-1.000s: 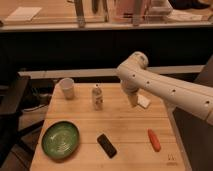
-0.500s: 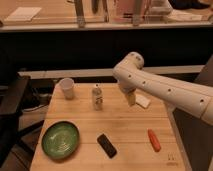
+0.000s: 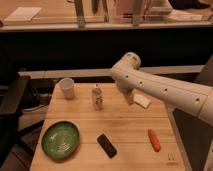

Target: Knock the bottle over

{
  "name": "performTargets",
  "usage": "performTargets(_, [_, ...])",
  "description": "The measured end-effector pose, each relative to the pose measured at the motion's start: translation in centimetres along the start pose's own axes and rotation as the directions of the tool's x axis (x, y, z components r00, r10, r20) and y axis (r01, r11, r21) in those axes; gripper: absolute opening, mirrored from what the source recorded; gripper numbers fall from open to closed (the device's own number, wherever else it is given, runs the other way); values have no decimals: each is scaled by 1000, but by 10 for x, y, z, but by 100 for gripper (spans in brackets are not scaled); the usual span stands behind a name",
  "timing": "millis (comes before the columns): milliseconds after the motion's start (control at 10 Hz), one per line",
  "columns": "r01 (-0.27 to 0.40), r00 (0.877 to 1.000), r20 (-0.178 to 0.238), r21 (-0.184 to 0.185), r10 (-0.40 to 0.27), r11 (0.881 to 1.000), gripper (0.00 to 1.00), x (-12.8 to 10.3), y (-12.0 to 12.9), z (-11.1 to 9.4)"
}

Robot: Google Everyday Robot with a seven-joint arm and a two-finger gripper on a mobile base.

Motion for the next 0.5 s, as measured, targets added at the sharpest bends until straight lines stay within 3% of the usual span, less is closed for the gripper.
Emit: performTargets(500, [42, 999, -5, 6, -42, 999, 80, -4, -5, 1])
